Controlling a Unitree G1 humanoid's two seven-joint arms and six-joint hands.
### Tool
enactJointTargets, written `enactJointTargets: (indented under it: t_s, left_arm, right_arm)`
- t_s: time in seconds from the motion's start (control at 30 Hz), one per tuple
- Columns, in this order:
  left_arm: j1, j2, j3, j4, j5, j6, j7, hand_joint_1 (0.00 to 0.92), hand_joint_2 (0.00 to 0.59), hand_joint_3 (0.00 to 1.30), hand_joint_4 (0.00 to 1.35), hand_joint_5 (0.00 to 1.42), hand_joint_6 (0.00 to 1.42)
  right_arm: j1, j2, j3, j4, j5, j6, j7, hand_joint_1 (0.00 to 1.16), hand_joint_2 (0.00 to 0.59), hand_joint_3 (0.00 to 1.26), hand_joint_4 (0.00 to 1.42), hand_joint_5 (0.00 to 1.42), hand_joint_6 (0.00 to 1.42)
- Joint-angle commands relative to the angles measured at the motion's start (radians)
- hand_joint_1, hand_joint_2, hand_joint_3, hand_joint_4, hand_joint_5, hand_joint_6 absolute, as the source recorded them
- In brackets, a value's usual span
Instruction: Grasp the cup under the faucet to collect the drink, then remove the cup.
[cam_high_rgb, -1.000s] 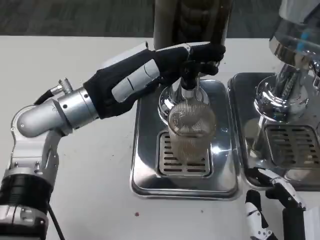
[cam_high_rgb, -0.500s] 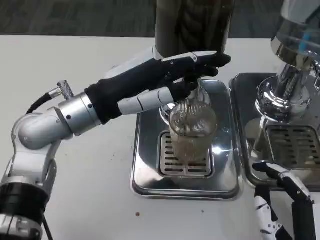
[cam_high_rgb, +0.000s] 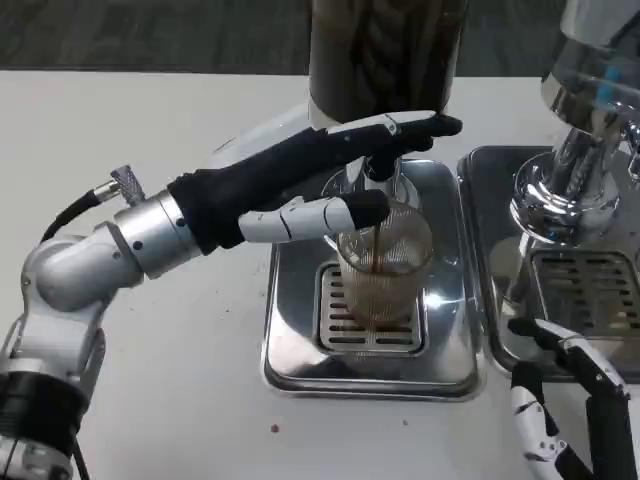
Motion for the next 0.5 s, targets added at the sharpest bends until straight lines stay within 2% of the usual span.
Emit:
enactJointTargets:
  t_s: [0.03,0.2,0.5]
  left_arm:
    - [0.027,0.014,-0.030,0.001,0.042,-0.048,0.003,0.000,0.113,0.15,0.07,0.12,0.00]
    - [0.028,0.020,-0.040,0.007,0.061,-0.077,0.030,0.000,0.114,0.15,0.07,0.12,0.00]
    - [0.028,0.033,-0.056,0.018,0.069,-0.096,0.060,0.000,0.113,0.15,0.07,0.12,0.00]
  right_arm:
    - [-0.001,-0.004,-0.010,-0.024,0.014,-0.011,0.017,0.30,0.435,0.38,0.31,0.31,0.34]
    - [-0.007,-0.007,-0.015,-0.031,0.036,-0.009,0.047,0.32,0.392,0.34,0.26,0.29,0.31]
    - [-0.068,-0.027,-0.039,-0.035,0.124,-0.007,0.169,0.40,0.300,0.22,0.17,0.20,0.24]
